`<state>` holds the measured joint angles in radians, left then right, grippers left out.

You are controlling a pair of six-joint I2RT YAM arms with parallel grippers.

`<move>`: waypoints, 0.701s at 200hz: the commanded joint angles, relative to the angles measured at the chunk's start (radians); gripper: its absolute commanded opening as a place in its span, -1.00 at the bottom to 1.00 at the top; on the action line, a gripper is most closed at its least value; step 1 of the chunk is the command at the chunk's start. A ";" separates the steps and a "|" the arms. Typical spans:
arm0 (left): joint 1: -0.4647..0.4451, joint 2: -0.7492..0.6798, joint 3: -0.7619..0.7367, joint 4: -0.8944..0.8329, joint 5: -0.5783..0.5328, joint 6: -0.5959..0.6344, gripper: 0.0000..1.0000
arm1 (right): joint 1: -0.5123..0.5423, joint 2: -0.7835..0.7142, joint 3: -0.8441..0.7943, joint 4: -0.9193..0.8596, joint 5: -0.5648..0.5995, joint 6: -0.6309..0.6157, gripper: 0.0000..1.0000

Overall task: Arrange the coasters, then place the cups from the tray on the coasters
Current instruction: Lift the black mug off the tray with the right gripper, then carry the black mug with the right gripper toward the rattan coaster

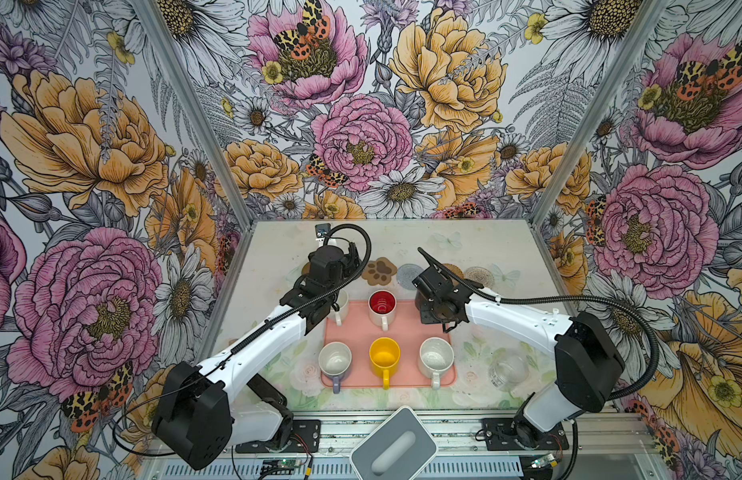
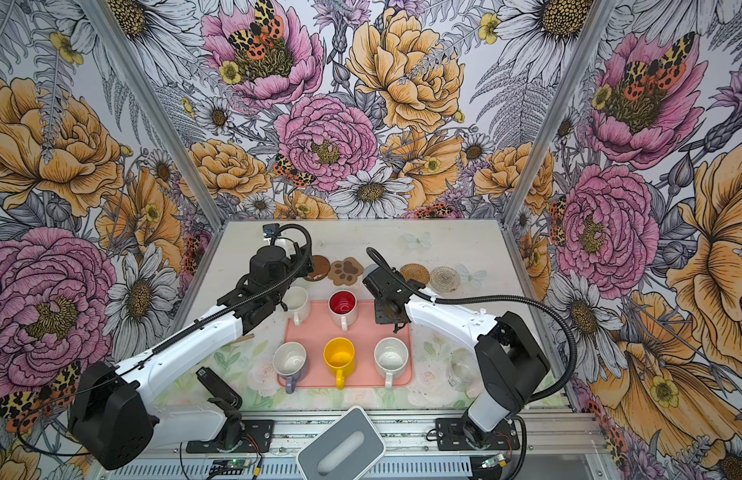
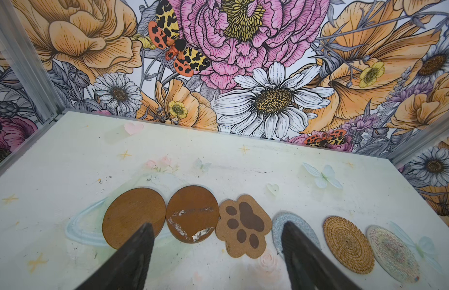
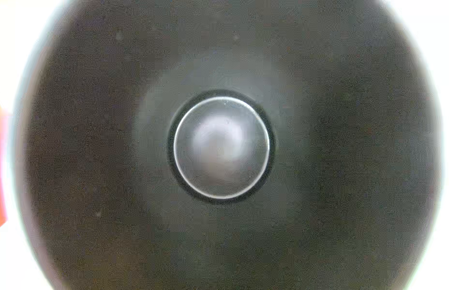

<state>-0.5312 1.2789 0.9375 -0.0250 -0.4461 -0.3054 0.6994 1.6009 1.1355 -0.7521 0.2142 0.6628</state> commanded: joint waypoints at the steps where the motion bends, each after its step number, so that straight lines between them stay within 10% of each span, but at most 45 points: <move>1: 0.012 -0.015 -0.011 0.014 0.024 -0.011 0.62 | -0.009 -0.056 0.057 0.040 0.053 -0.021 -1.00; 140: 0.020 -0.033 -0.020 0.010 0.021 -0.014 0.62 | -0.200 -0.114 0.084 0.039 0.070 -0.160 -1.00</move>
<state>-0.5247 1.2758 0.9363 -0.0250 -0.4423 -0.3084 0.5442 1.5333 1.1625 -0.7555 0.2363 0.5541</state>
